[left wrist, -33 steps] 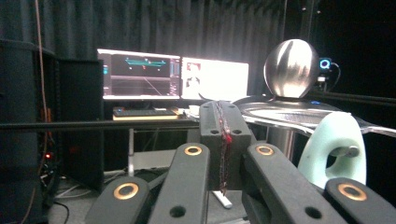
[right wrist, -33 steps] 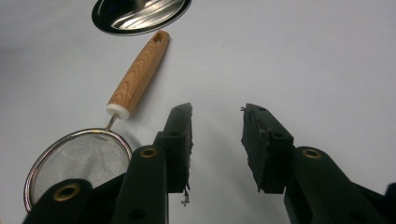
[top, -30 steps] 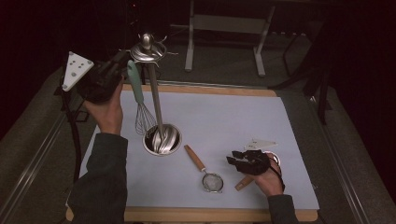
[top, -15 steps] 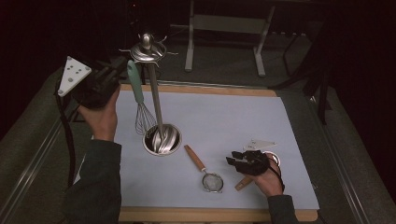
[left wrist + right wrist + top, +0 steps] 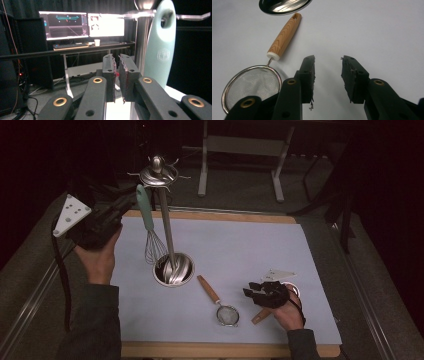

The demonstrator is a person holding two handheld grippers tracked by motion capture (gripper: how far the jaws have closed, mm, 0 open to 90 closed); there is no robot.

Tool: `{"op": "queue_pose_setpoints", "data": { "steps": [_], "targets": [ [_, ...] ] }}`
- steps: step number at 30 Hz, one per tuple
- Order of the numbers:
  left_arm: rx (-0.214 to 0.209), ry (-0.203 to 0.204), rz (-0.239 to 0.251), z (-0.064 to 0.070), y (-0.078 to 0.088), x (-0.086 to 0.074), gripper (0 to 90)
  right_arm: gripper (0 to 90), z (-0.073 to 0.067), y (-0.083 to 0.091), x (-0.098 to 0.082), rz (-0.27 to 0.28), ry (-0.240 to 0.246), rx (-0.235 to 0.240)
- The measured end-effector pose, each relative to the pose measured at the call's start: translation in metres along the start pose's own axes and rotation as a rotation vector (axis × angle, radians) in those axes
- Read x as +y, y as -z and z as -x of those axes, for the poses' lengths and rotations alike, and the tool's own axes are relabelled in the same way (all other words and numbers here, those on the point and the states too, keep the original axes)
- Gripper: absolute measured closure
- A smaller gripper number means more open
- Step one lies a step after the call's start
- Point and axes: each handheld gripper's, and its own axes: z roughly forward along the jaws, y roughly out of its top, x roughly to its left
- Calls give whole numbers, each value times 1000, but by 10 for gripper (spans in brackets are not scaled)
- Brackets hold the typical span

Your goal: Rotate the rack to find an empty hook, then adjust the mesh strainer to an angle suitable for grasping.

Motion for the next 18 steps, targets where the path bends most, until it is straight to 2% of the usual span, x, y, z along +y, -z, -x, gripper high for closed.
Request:
{"op": "queue_pose_setpoints", "data": {
  "steps": [4, 11, 15, 18],
  "targets": [
    [-1, -9, -31, -1, 3, -10, 818, 622, 0, 0, 0, 0, 1, 0],
    [3, 11, -61, -3, 10, -27, 801, 621, -1, 1, 0, 3, 2, 0],
    [19, 18, -84, -4, 14, -40, 775, 618, 1, 1, -1, 5, -3, -1],
    [39, 23, -122, -4, 17, -52, 744, 617, 0, 1, -1, 0, 0, -2]
  ]
}}
